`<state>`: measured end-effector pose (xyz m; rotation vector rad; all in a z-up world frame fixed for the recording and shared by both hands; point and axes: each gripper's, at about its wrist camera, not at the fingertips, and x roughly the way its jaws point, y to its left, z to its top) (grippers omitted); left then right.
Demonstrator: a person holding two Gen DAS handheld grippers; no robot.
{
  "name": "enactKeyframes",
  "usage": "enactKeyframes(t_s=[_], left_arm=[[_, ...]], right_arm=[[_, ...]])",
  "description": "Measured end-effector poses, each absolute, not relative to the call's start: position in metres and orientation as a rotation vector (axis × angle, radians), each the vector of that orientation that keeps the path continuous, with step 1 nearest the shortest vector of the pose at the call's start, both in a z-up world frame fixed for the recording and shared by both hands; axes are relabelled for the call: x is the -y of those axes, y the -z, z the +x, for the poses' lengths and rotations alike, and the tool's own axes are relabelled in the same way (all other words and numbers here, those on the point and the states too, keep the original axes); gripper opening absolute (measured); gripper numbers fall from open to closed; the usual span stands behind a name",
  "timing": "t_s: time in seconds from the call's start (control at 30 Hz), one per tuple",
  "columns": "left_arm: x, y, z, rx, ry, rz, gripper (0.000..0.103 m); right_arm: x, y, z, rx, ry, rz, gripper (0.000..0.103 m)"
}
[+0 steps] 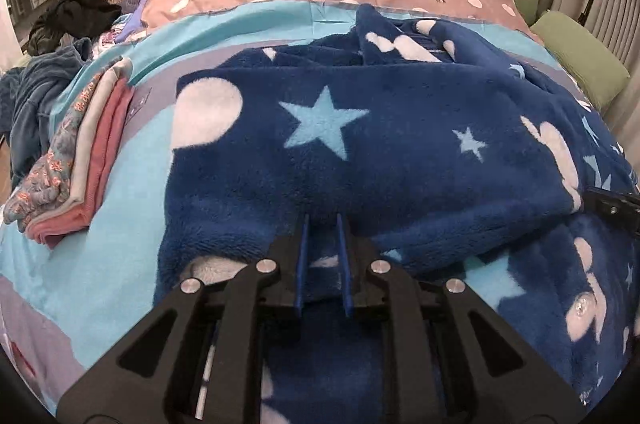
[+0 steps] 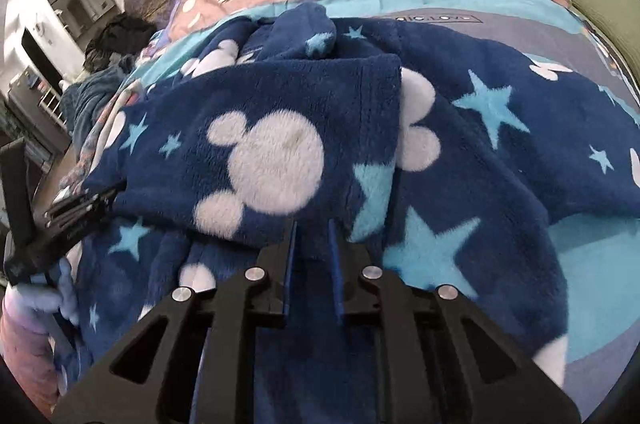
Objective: Fold small clothes
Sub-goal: 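Fold the held sleeve across the pajama body with the left gripper, then grasp the other sleeve cuff with the right gripper and lift it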
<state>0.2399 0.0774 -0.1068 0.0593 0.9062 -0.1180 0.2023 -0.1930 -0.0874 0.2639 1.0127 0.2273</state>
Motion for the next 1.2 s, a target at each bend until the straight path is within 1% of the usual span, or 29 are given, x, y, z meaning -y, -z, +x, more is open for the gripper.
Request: enactKeyframes(t_s=[0.07,0.1,0.13,0.17,0.2,0.23,0.27,0.33,0.4,0.5,0.57,0.67,0.8,0.9,0.93,0.97,1.0,1.03,1.07,1.13,1.2], left_arm=[[-0.081,0.097,0.232,-0.894,0.132,0.038,0.015],[-0.080,0.091,0.229,-0.883,0.142,0.037,0.017],[-0.080,0.081,0.223,-0.860,0.157,0.046,0.019],[-0.079,0.075,0.220,-0.843,0.164,0.051,0.026],[-0.076,0.066,0.217,-0.817,0.178,0.056,0.036],[-0.071,0.059,0.215,-0.800,0.196,0.057,0.041],[-0.064,0.054,0.215,-0.785,0.224,0.055,0.051],[-0.051,0.050,0.217,-0.765,0.252,0.072,0.058],[-0.030,0.050,0.222,-0.755,0.268,0.108,0.067],[-0.004,0.061,0.236,-0.788,0.337,0.091,0.073],[0.008,0.071,0.241,-0.823,0.347,0.090,0.073],[0.023,0.093,0.249,-0.888,0.355,0.094,0.073],[0.020,0.108,0.252,-0.905,0.356,0.070,0.075],[0.014,0.112,0.254,-0.909,0.375,0.028,0.075],[0.013,0.113,0.253,-0.904,0.376,0.025,0.075],[0.013,0.114,0.252,-0.898,0.374,0.029,0.076],[0.014,0.114,0.252,-0.896,0.372,0.034,0.076],[0.015,0.114,0.251,-0.895,0.370,0.040,0.076],[0.016,0.114,0.251,-0.895,0.369,0.042,0.076],[0.016,0.114,0.251,-0.896,0.370,0.039,0.076],[0.016,0.115,0.251,-0.895,0.373,0.033,0.076]], right_arm=[[0.216,0.072,0.186,-0.952,-0.198,0.325,0.016],[0.238,0.062,0.175,-0.899,-0.166,0.346,0.017],[0.255,0.056,0.168,-0.862,-0.138,0.364,0.024],[0.287,0.050,0.158,-0.813,-0.078,0.403,0.038],[0.314,0.051,0.151,-0.785,-0.015,0.450,0.045],[0.343,0.055,0.147,-0.772,0.060,0.515,0.050],[0.381,0.065,0.139,-0.776,0.154,0.625,0.050],[0.427,0.085,0.127,-0.797,0.271,0.763,0.050],[0.458,0.103,0.115,-0.803,0.356,0.813,0.050],[0.488,0.124,0.102,-0.784,0.410,0.890,0.052],[0.509,0.142,0.099,-0.729,0.399,1.033,0.055],[0.537,0.164,0.102,-0.646,0.396,1.213,0.057],[0.568,0.179,0.105,-0.548,0.446,1.334,0.057],[0.584,0.186,0.109,-0.492,0.472,1.372,0.056],[0.587,0.187,0.111,-0.481,0.486,1.382,0.051],[0.590,0.189,0.115,-0.479,0.498,1.388,0.042],[0.595,0.191,0.118,-0.487,0.498,1.387,0.036],[0.595,0.191,0.122,-0.495,0.489,1.388,0.023],[0.595,0.190,0.127,-0.493,0.461,1.406,0.014],[0.587,0.178,0.134,-0.462,0.402,1.408,0.013],[0.567,0.148,0.154,-0.440,0.283,1.327,0.013]])
